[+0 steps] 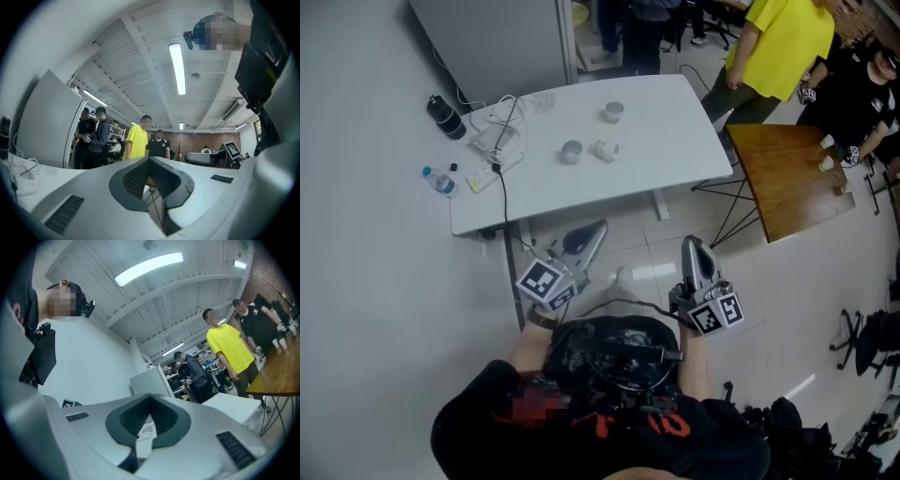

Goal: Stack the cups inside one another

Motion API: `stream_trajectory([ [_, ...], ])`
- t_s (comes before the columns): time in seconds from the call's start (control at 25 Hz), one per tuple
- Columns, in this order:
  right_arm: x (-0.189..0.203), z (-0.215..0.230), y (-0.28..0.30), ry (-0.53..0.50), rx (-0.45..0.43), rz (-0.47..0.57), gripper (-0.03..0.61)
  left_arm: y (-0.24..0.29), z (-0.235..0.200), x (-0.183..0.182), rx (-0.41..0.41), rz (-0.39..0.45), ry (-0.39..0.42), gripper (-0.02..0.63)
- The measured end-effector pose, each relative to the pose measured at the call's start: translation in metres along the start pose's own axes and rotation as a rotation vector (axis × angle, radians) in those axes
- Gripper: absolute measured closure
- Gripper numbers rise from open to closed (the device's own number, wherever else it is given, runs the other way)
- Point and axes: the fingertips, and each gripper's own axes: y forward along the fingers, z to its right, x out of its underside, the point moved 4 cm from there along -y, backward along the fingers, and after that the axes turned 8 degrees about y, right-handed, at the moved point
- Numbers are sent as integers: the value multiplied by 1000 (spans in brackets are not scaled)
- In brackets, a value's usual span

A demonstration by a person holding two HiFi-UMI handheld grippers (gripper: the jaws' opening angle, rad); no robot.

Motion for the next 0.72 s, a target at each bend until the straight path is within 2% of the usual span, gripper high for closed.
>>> stream_trajectory([
  [0.24,-2,28,61,4,-65,-23,574,11,-48,3,-103,-11,3,610],
  [0.52,-12,73,144,3,-172,-113,574,39,-108,1,-350,9,-8,611],
  [0.72,-30,115,193,-60,-247,-153,574,73,-144,-3,-438,-8,9,611],
])
